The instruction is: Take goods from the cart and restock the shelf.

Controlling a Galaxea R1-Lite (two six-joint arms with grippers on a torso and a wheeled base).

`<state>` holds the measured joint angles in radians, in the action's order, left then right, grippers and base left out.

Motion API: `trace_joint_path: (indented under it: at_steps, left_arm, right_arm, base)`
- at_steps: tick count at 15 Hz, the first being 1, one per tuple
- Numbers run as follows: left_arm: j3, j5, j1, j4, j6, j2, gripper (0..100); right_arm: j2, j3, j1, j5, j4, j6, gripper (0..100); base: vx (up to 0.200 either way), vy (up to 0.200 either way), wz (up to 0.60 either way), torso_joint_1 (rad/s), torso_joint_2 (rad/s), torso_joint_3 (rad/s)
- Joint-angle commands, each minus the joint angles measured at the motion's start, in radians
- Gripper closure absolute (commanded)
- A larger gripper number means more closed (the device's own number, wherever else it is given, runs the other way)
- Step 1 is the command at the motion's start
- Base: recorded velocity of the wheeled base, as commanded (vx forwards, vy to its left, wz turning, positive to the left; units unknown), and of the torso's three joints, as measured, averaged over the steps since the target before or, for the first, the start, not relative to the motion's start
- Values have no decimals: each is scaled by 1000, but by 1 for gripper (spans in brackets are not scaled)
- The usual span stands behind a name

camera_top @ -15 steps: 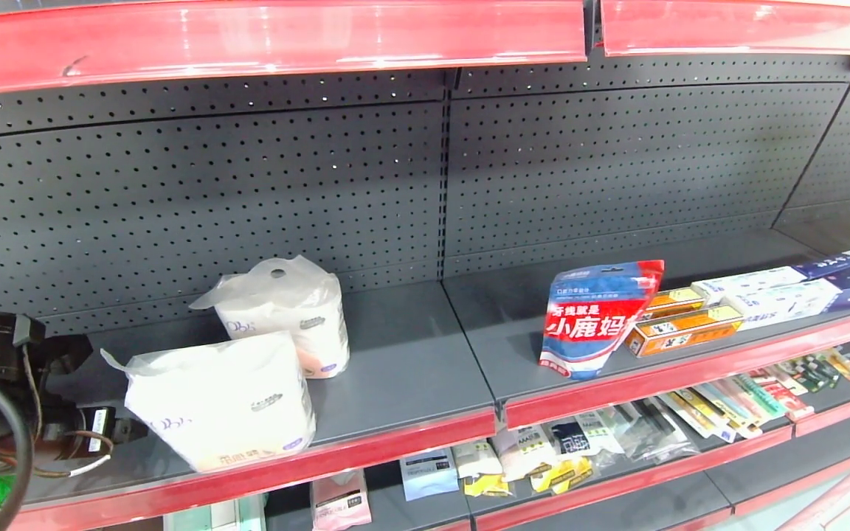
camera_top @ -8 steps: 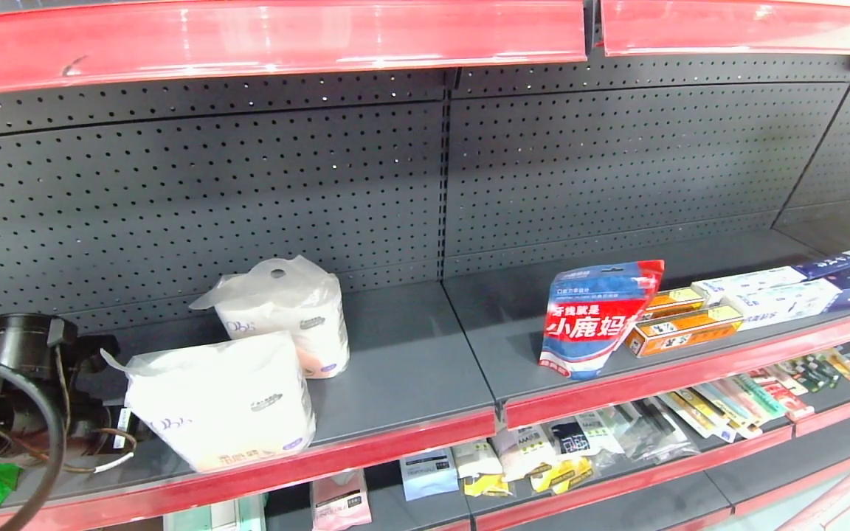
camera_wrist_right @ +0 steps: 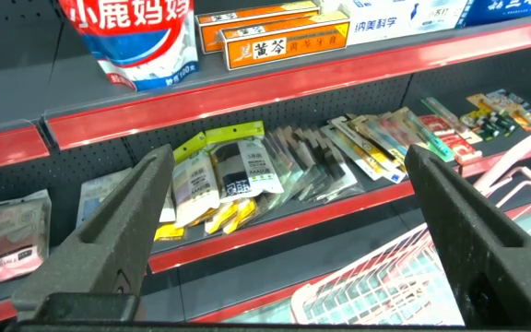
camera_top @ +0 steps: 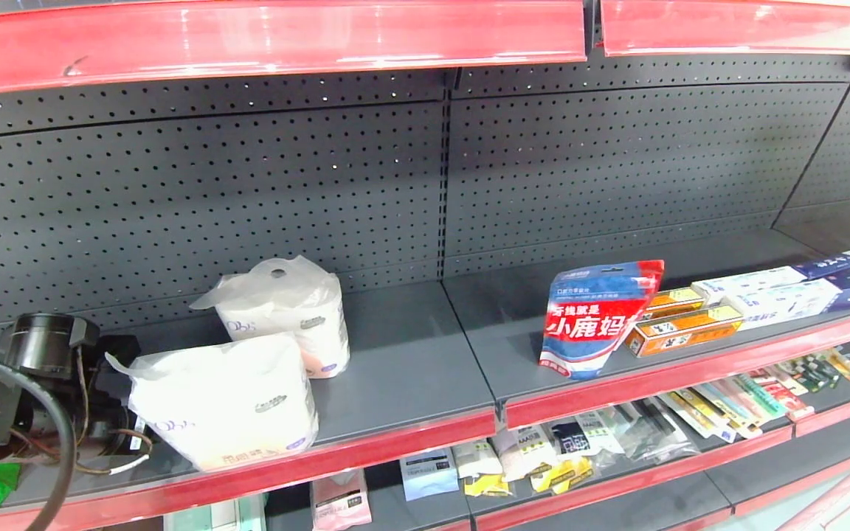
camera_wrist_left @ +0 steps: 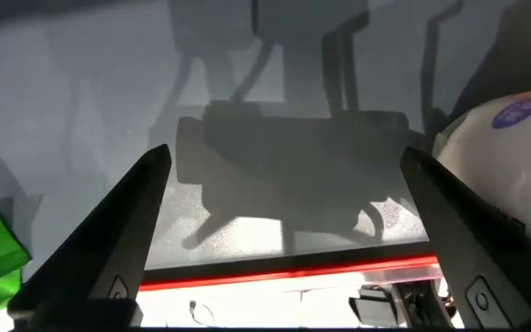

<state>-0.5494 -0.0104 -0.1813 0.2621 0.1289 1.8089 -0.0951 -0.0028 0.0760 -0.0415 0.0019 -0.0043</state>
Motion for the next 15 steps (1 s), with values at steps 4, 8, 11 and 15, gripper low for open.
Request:
trace_joint_path:
  at_steps: [4, 8, 11, 15]
  left_arm:
    - [-3, 0, 26, 0, -2, -7, 0]
    - [-3, 0, 39, -1, -2, -10, 0]
    - [-3, 0, 51, -1, -3, -10, 0]
    - [-3, 0, 69, -1, -8, -5, 0]
  right_arm:
    - [-2, 0, -1, 0, 0, 0, 0]
    - [-2, 0, 1, 0, 1, 0, 0]
    - [-2, 0, 1, 0, 0, 0, 0]
    - [-2, 0, 1, 0, 1, 0, 0]
  base:
    - [0, 0, 0, 0, 0, 0]
    - [0, 0, 0, 0, 0, 0]
    - [0, 0, 0, 0, 0, 0]
    - [0, 0, 0, 0, 0, 0]
